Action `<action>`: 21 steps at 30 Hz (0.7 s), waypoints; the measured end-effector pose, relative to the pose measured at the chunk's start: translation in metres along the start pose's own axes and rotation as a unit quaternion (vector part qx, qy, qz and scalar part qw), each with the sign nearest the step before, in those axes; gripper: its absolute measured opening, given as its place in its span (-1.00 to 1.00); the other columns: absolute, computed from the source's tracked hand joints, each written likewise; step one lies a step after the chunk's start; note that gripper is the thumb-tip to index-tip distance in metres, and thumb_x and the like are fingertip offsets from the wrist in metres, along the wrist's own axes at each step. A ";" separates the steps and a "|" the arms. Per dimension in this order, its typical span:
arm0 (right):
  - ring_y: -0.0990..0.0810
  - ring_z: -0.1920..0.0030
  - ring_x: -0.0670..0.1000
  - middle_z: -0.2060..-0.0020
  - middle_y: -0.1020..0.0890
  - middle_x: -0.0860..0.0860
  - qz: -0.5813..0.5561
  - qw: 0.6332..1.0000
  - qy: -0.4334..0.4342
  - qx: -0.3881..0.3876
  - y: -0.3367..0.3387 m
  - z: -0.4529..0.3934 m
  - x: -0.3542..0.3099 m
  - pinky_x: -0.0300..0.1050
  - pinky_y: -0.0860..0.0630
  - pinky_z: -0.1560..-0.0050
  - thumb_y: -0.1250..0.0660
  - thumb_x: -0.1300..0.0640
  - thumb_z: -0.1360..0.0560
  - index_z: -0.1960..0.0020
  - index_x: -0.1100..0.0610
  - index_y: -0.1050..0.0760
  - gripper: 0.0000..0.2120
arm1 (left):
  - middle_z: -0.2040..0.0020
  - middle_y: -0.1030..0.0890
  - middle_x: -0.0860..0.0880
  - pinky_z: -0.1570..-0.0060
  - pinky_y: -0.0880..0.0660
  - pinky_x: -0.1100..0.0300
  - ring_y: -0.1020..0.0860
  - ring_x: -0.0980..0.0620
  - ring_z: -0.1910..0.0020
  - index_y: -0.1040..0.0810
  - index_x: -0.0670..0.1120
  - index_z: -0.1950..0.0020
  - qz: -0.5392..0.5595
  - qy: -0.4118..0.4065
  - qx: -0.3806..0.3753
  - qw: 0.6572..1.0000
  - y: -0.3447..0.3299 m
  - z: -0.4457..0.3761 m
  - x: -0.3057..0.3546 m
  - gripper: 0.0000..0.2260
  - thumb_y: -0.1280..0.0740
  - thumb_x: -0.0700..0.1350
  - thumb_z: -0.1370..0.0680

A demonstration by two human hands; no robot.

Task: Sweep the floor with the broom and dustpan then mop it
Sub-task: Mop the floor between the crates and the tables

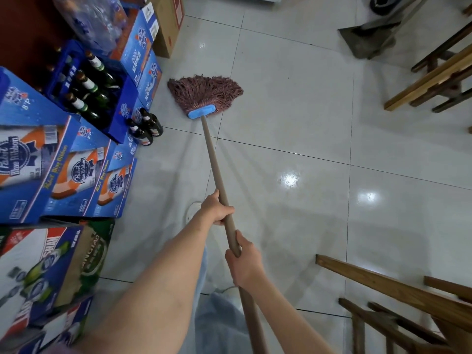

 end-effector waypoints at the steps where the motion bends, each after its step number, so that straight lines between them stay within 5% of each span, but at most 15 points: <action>1: -0.36 0.44 -0.06 0.38 -0.39 -0.08 0.001 1.000 0.002 -0.001 -0.001 -0.002 -0.003 -0.12 -0.49 0.33 -0.17 0.24 -0.51 -0.34 0.05 -0.39 -0.60 | -0.09 -0.55 -0.11 0.23 -0.64 -0.03 -0.61 -0.12 -0.03 -0.27 -0.07 -0.47 -0.003 0.000 -0.001 1.000 0.002 -0.001 0.002 -0.32 -0.40 -0.22 -0.37; 5: -0.37 0.46 -0.07 0.41 -0.38 -0.11 0.009 1.000 -0.002 0.004 -0.002 -0.017 -0.017 -0.04 -0.56 0.27 -0.16 0.22 -0.50 -0.22 0.03 -0.41 -0.69 | -0.13 -0.56 -0.11 0.12 -0.63 0.00 -0.63 -0.10 0.01 -0.05 -0.02 -0.57 -0.011 0.013 -0.015 1.000 0.013 -0.014 0.013 -0.18 -0.40 -0.24 -0.41; 8: -0.41 0.45 -0.09 0.37 -0.41 -0.10 0.021 1.000 -0.001 0.007 0.002 -0.027 -0.030 -0.22 -0.47 0.37 -0.17 0.20 -0.53 -0.33 0.05 -0.38 -0.62 | -0.14 -0.56 -0.12 0.09 -0.63 -0.02 -0.63 -0.10 0.00 -0.07 -0.05 -0.56 -0.010 0.014 -0.014 1.000 0.023 -0.024 0.024 -0.20 -0.40 -0.25 -0.41; 14: -0.48 0.34 0.10 0.33 -0.48 0.00 0.022 0.999 0.019 0.022 0.009 -0.064 -0.088 0.03 -0.61 0.21 -0.19 0.20 -0.49 -0.09 0.14 -0.43 -0.81 | -0.14 -0.56 -0.10 0.11 -0.63 0.02 -0.65 -0.10 0.04 -0.04 -0.05 -0.57 -0.019 0.008 -0.005 1.000 0.061 -0.058 0.070 -0.17 -0.42 -0.23 -0.41; 21: -0.41 0.29 0.08 0.34 -0.43 -0.01 0.016 0.999 0.027 0.029 0.014 -0.099 -0.138 -0.10 -0.45 0.22 -0.20 0.24 -0.49 -0.05 0.20 -0.44 -0.85 | -0.18 -0.55 -0.13 0.18 -0.61 0.09 -0.63 -0.09 0.01 -0.06 -0.11 -0.56 -0.035 0.006 -0.004 0.999 0.095 -0.081 0.115 -0.21 -0.41 -0.26 -0.43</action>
Point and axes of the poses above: each hand's wrist, its own z-axis away from the middle knuckle, its own y-axis out of the back of the hand, x = y × z, the point moved 10 cm from there along -z, towards the middle knuckle
